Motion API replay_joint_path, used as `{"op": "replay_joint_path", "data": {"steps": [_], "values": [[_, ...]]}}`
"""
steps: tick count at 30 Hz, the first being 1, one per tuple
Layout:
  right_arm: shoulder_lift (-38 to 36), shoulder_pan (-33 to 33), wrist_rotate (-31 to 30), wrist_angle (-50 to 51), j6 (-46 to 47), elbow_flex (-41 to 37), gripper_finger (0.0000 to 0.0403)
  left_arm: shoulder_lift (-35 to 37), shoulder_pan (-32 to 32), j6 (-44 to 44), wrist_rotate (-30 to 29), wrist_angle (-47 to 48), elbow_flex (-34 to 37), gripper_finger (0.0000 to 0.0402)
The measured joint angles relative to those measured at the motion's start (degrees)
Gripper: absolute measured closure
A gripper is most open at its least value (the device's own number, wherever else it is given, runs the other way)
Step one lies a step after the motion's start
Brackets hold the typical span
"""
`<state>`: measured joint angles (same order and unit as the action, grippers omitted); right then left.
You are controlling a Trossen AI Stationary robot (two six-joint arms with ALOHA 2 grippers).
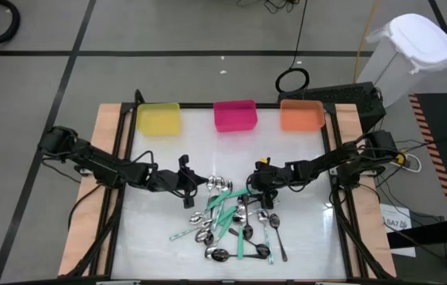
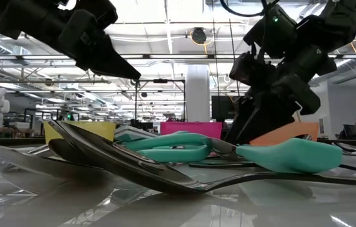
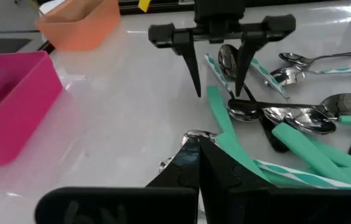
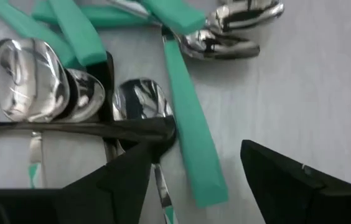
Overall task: Sort silverware by color (type)
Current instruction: Put the light green spoon into the yellow bin
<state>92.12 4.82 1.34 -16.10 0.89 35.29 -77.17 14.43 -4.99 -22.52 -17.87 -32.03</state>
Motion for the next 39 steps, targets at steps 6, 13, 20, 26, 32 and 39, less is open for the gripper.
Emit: {"op": "replay_joint_path", "data": {"steps": [6, 13, 20, 26, 32, 39], "values": [[2.4, -0.5, 0.2, -0.8, 0.1, 0.1, 0.0170, 0.0, -0.3, 0.3, 0.0, 0.0, 0.0, 0.0401], [3.4, -1.7, 0.7, -0.4, 0.2, 0.1, 0.0217, 0.0, -0.6, 0.3, -0.1, -0.4, 0.0, 0.0401], [3.0, -2.5, 4.4, 0.1, 0.1, 0.1, 0.0284, 0.0, -0.6, 0.3, -0.1, -0.4, 0.0, 0.0401], [3.0, -3.3, 4.9, 0.4, -0.3, 0.1, 0.0323, 0.0, -0.6, 0.0, -0.1, -0.4, 0.0, 0.0401], [3.0, -3.3, 4.9, 0.5, -1.9, 0.1, 0.0319, 0.0, -0.6, -0.2, -0.1, -0.4, 0.0, 0.0401], [3.0, -3.3, 4.9, 6.9, -3.6, 3.9, 0.0322, 0.0, -0.6, -1.2, -0.1, -0.3, 0.0, 0.0401]]}}
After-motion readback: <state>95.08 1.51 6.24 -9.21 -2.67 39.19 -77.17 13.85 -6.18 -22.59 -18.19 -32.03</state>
